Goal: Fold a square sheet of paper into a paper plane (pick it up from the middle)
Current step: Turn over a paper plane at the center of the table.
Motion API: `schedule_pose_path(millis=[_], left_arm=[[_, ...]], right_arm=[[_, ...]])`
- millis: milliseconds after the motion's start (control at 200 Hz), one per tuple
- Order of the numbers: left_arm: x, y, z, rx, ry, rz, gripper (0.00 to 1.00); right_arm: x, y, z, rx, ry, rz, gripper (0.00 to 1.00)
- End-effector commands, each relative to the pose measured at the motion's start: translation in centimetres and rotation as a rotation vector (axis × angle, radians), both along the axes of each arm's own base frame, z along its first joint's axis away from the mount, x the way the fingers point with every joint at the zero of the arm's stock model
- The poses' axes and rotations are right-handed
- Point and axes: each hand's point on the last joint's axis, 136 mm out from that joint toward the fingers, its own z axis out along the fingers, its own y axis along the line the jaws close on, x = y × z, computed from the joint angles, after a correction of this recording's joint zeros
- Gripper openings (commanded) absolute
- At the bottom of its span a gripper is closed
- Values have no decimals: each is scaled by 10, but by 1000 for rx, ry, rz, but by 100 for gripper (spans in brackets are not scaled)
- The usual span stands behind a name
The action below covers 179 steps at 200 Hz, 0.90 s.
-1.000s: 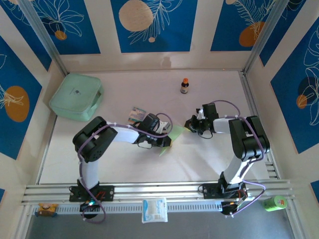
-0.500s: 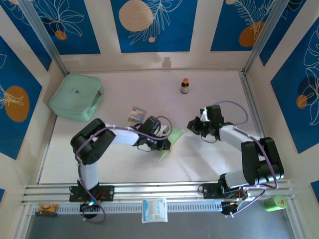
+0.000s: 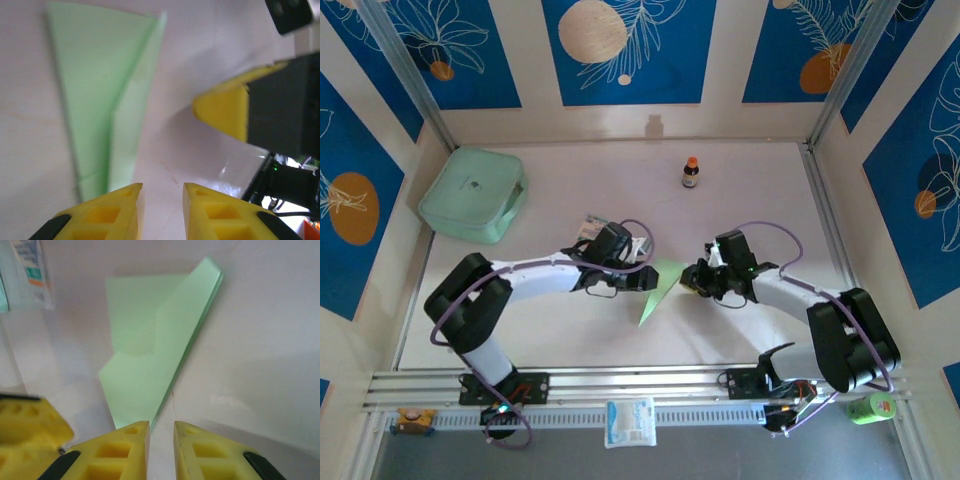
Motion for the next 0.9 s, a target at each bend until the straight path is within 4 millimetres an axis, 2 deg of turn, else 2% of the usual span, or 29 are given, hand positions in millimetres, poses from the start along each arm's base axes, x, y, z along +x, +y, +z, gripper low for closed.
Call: schedule_pose_path(millis=[0, 130, 450, 890], left_arm=[[-5, 21, -30, 80, 63, 0, 28], [-6, 21, -39, 95, 90, -17, 29], [-9, 19, -47, 101, 125, -49, 31], [-16, 12, -52, 97, 180, -102, 27]], right_arm=[[-12, 5, -5, 18, 51, -3, 22], [-18, 13, -8, 23, 68, 18, 25], [-23, 20, -11, 29, 83, 45, 26], [-28, 33, -12, 54, 96, 98, 20]])
